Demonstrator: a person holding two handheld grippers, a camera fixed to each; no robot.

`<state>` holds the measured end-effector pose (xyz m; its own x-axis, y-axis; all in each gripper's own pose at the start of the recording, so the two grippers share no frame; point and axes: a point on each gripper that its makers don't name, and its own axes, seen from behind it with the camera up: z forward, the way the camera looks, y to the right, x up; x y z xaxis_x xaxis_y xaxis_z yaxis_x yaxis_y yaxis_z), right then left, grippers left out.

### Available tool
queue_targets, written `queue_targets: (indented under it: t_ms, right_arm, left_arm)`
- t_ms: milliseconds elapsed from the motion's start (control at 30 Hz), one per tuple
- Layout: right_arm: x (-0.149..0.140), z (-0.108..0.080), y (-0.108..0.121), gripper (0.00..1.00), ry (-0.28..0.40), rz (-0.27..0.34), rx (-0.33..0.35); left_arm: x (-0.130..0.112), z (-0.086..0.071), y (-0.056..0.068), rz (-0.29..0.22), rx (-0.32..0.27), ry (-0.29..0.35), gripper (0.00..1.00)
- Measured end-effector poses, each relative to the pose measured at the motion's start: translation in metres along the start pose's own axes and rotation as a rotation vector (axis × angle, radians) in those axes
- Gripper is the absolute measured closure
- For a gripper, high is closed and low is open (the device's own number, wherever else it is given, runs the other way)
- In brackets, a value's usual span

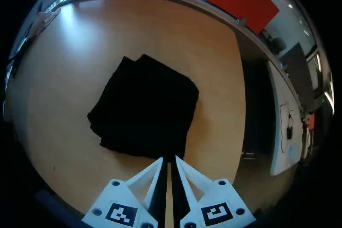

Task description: Fold towel

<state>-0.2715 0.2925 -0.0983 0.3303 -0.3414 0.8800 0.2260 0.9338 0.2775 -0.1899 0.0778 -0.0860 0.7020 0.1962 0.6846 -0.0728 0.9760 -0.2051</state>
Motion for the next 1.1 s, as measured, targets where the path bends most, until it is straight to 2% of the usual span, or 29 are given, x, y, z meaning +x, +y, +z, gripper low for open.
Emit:
queue_targets:
  t_ms: [367,767,1033,1100]
  right_arm:
    - [-0.014,0.014,-0.004,0.93,-0.021,0.026,0.000]
    - [-0.019,0.017,-0.004,0.89,-0.022,0.034,-0.001]
    - [-0.020,0.019,-0.002,0.82,-0.019,0.045,-0.013]
    - [-0.020,0.020,-0.001,0.77,-0.020,0.052,-0.014]
  left_arm:
    - [0.000,0.000,-0.002,0.008,0.005,-0.005,0.20]
    - [0.003,0.000,0.000,0.011,0.007,-0.003,0.20]
    - [0.003,0.000,0.000,0.012,0.011,-0.005,0.20]
    - [0.003,-0.001,0.000,0.012,0.012,-0.005,0.20]
